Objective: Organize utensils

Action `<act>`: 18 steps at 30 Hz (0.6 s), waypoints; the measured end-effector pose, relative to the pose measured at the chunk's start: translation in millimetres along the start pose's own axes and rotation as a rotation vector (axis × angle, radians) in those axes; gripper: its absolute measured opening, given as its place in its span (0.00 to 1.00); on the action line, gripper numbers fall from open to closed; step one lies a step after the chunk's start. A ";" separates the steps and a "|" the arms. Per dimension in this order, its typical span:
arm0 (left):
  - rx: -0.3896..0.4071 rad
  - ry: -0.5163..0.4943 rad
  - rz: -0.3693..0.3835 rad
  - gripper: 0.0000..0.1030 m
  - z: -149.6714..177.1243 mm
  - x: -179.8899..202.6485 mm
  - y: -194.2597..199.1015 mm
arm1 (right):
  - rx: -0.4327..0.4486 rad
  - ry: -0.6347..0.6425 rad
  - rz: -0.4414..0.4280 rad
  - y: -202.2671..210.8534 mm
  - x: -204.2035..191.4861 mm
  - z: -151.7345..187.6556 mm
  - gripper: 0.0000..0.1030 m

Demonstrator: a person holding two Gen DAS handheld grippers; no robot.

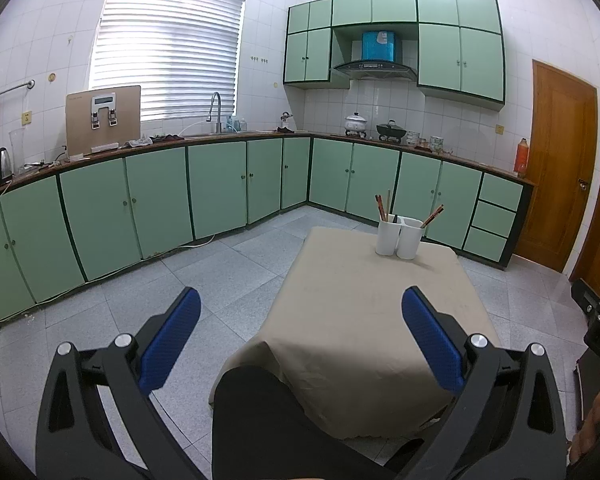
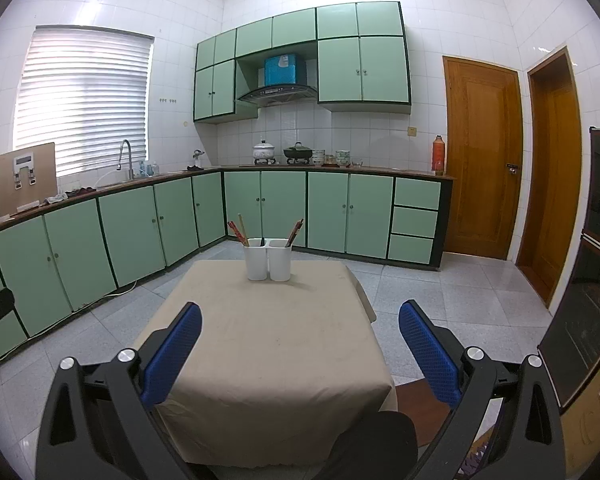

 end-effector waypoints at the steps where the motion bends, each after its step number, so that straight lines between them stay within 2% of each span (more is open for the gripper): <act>1: 0.000 0.000 0.000 0.95 -0.3 0.8 0.1 | 0.000 0.000 0.000 0.1 0.6 0.0 0.94; 18: -0.001 -0.001 0.004 0.95 -2.1 0.1 1.2 | 0.002 -0.003 -0.001 0.3 -1.1 1.1 0.94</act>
Point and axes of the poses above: each gripper's, at about its wrist camera, not at the fingertips, and y roughly against the way its jaws point, x to its right, z to its underside, the point moved 2 cm from there along -y, roughly the way its jaws point, and after that the axes turned 8 degrees about -x, right-handed, at the moved point
